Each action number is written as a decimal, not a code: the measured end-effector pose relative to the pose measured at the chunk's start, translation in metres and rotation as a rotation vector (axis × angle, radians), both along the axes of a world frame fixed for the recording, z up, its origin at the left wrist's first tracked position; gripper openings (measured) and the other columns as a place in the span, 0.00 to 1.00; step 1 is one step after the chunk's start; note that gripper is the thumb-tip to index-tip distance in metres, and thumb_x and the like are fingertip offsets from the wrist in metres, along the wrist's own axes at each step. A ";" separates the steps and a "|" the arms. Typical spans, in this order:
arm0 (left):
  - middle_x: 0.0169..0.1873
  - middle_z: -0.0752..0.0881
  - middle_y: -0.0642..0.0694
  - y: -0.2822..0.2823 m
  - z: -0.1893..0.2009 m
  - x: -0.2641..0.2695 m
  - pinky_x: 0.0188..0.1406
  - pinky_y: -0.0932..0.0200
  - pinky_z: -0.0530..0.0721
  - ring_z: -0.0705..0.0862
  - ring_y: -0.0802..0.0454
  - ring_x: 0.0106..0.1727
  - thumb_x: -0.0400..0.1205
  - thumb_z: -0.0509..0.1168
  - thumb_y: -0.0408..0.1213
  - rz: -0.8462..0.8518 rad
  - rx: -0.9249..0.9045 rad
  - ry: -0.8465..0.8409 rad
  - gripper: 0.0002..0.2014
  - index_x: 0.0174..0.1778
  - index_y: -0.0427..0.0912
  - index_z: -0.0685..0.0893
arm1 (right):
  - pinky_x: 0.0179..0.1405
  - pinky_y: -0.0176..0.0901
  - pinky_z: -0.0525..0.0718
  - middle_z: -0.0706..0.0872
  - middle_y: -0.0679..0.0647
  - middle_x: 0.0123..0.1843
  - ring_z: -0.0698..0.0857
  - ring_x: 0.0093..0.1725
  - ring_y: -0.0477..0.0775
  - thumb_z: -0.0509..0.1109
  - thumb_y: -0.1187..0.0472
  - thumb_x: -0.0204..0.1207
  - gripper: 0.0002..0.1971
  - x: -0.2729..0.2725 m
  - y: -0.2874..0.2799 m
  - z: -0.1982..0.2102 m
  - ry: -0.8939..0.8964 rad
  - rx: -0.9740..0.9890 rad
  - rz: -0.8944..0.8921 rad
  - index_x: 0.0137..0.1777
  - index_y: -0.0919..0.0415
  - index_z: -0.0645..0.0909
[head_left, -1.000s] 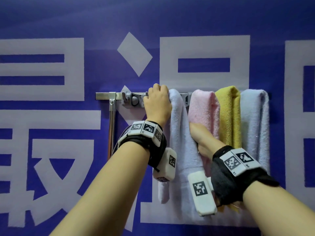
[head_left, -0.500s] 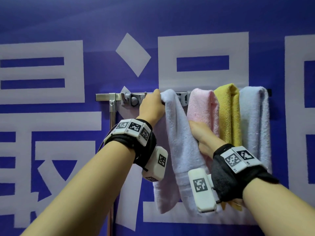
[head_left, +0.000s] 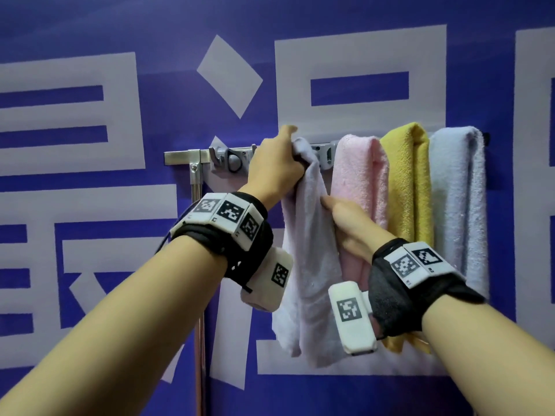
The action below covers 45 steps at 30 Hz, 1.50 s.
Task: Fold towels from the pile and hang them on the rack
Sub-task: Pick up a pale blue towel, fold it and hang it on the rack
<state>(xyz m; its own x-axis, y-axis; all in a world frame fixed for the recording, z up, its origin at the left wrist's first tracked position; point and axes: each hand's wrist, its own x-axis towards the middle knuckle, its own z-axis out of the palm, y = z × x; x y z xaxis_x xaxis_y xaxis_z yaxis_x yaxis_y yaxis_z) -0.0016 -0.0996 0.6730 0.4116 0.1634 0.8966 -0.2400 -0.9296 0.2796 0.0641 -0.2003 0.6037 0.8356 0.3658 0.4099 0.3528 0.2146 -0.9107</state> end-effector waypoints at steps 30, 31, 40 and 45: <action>0.39 0.85 0.52 0.028 -0.161 0.017 0.37 0.60 0.80 0.81 0.54 0.42 0.61 0.64 0.51 -0.246 -0.404 0.661 0.17 0.42 0.48 0.83 | 0.64 0.45 0.77 0.85 0.55 0.55 0.83 0.57 0.52 0.59 0.70 0.80 0.12 0.012 0.007 -0.153 0.236 -0.092 0.128 0.57 0.56 0.79; 0.43 0.87 0.50 0.030 -0.168 0.020 0.44 0.57 0.83 0.83 0.51 0.46 0.62 0.66 0.52 -0.241 -0.415 0.652 0.19 0.45 0.46 0.85 | 0.65 0.48 0.77 0.85 0.56 0.58 0.82 0.59 0.54 0.59 0.67 0.82 0.12 0.014 0.007 -0.157 0.255 -0.085 0.106 0.58 0.55 0.79; 0.35 0.84 0.41 0.040 -0.196 0.029 0.30 0.57 0.86 0.83 0.46 0.32 0.75 0.62 0.24 -0.218 -0.417 0.711 0.06 0.43 0.30 0.83 | 0.74 0.51 0.73 0.84 0.57 0.63 0.81 0.64 0.55 0.57 0.51 0.84 0.17 0.029 0.008 -0.165 0.423 0.055 0.061 0.64 0.58 0.81; 0.34 0.87 0.40 0.033 -0.194 0.019 0.26 0.60 0.87 0.86 0.50 0.27 0.77 0.63 0.26 -0.295 -0.368 0.931 0.09 0.51 0.31 0.83 | 0.70 0.57 0.77 0.85 0.61 0.62 0.82 0.64 0.61 0.54 0.54 0.84 0.18 0.029 0.012 -0.163 0.368 -0.046 -0.007 0.65 0.61 0.79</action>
